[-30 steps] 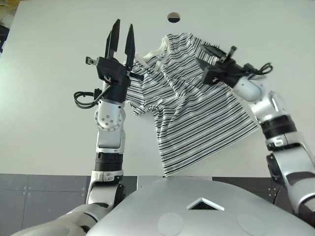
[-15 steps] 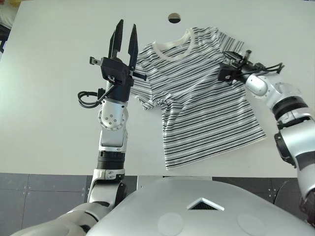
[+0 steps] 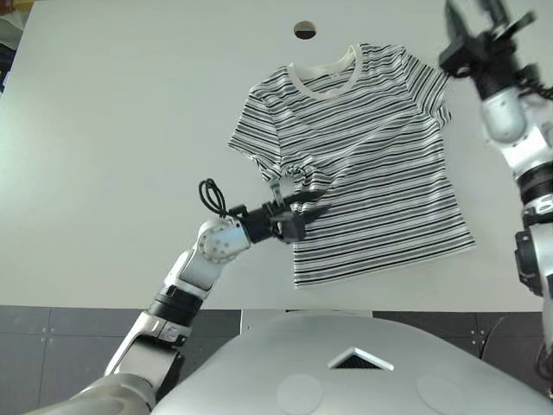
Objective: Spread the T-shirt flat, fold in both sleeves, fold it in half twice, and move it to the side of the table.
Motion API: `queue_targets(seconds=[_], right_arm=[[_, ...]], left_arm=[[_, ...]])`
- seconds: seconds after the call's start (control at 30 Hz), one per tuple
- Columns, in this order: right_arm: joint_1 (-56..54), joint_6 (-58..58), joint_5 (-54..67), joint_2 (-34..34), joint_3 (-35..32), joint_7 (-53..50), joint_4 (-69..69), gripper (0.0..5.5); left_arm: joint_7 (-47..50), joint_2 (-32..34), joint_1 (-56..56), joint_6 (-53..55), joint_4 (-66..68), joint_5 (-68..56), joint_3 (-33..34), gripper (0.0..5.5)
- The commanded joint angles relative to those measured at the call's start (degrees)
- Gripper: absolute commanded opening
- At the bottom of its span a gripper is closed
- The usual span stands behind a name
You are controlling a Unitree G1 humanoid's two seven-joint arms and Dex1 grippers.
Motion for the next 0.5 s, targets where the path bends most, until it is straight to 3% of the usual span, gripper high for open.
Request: queue_targets(seconds=[0.03,0.27,0.5], right_arm=[[1.5,0.0,2.0,-1.3,-2.8,0.6,-7.1,1.87],[4.1,1.9,3.6,-0.7,-4.9,4.5,-15.5,1.87],[4.9,2.8,4.2,-0.2,-6.0,6.6,-18.6,1.87]], left_arm=[[-4.3,5.5,1.6,1.6,-2.1,3.5,-2.1,1.2],[-8.3,15.1,4.1,5.0,-6.9,15.3,-4.3,1.2],[-12.0,25.7,7.4,7.9,-6.1,16.4,-4.1,1.2]])
